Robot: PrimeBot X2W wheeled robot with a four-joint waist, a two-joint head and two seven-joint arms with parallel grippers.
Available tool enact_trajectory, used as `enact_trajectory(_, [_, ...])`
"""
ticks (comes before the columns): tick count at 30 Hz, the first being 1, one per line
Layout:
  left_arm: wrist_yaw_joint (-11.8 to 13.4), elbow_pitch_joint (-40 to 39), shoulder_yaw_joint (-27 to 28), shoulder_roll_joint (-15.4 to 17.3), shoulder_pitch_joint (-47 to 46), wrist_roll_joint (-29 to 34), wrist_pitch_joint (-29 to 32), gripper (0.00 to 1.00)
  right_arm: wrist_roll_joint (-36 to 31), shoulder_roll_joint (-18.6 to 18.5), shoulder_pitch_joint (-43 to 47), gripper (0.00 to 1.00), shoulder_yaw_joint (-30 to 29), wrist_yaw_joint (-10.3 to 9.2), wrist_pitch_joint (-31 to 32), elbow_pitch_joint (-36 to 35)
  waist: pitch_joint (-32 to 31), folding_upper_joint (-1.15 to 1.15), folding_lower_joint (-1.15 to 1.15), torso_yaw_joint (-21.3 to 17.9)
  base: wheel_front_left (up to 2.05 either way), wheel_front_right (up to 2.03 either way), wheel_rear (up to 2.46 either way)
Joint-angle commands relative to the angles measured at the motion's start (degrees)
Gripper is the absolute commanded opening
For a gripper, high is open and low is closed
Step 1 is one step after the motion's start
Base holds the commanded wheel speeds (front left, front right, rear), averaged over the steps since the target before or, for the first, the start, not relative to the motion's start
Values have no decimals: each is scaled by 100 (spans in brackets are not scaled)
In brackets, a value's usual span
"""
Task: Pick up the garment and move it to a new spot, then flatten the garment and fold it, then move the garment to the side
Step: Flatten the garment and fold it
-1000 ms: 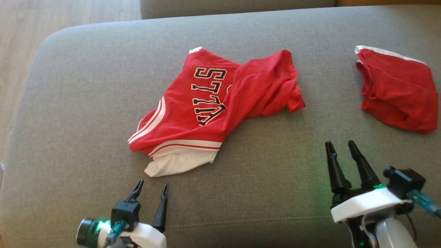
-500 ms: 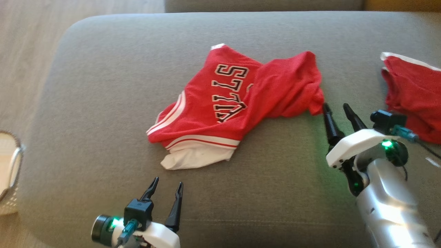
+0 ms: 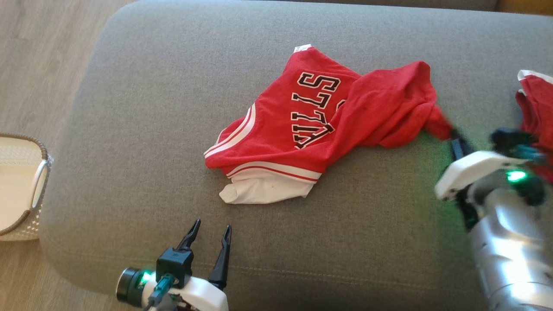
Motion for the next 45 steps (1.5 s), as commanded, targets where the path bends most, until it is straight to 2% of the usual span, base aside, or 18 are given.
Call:
enact_trajectory(1, [5, -188, 172, -21, -233, 13, -29, 100, -337, -61, -131, 0, -286, -2, -38, -408, 18, 0, 0, -1, 0, 0, 0])
enact_trajectory(6, [-5, -176, 171, -43, -240, 13, -29, 100, -1495, -21, -63, 0, -1757, -2, -38, -1096, 31, 0, 0, -21, 0, 0, 0])
enact_trajectory(7, [-13, -166, 166, -46, -243, 16, -29, 100, -1716, 4, -71, 0, -2001, -2, -38, -1238, 29, 0, 0, -19, 0, 0, 0])
enact_trajectory(8, [-13, -166, 166, -46, -243, 16, -29, 100, -1716, 4, -71, 0, -2001, -2, -38, -1238, 29, 0, 0, -19, 0, 0, 0])
enact_trajectory(9, [-22, -155, 160, -49, -251, 20, -29, 100, -1920, 29, -87, 78, -2188, -2, -38, -1381, 29, 0, 0, -12, 0, 0, 0])
enact_trajectory(10, [-31, -147, 156, -52, -262, 24, -29, 100, -2059, 50, -118, 100, -2304, -2, -38, -1526, 29, 0, 0, -4, 0, 0, 0])
enact_trajectory(12, [-44, -137, 149, -57, -285, 32, -29, 100, -2062, 67, -182, 100, -2308, -2, -38, -1586, 27, 0, 0, 30, 0, 0, 0])
enact_trajectory(16, [-62, -133, 128, -67, -322, 54, -29, 100, -1263, 72, -65, 100, -1798, -2, -38, -1719, 38, 0, 0, 140, 0, 0, 0])
enact_trajectory(22, [-46, -155, 171, -75, -258, 49, -29, 100, 85, 73, 906, 100, -705, -2, -38, -1848, 83, 0, 0, 268, 0, 0, 0])
enact_trajectory(27, [-27, -211, 205, -84, -241, 28, -29, 100, 781, 73, 1673, 100, -76, -2, -38, -2332, 188, 0, 0, 295, 0, 0, 0])
enact_trajectory(33, [-80, -173, 161, -91, -309, 63, -29, 100, 1185, 74, 1780, 100, 397, -2, -38, -2761, 246, 0, 0, 234, 0, 0, 0])
enact_trajectory(39, [-102, -143, 124, -97, -379, 97, -29, 100, 1133, 74, 1580, 100, 422, -2, -38, -2535, 225, 0, 0, 264, 0, 0, 0])
enact_trajectory(40, [-105, -138, 119, -97, -383, 102, -29, 100, 1113, 74, 1560, 71, 417, -2, -38, -2496, 221, 0, 0, 275, 0, 0, 0])
enact_trajectory(41, [-107, -134, 117, -98, -383, 105, -29, 100, 1116, 74, 1544, 28, 420, -2, -38, -2472, 216, 0, 0, 287, 0, 0, 0])
enact_trajectory(42, [-108, -132, 121, -98, -377, 105, -29, 100, 1132, 74, 1535, 0, 416, -2, -38, -2456, 209, 0, 0, 297, 0, 0, 0])
enact_trajectory(45, [-104, -122, 143, -99, -346, 107, -29, 100, 1151, 74, 1578, 0, 413, -2, -38, -2535, 181, 0, 0, 303, 0, 0, 0])
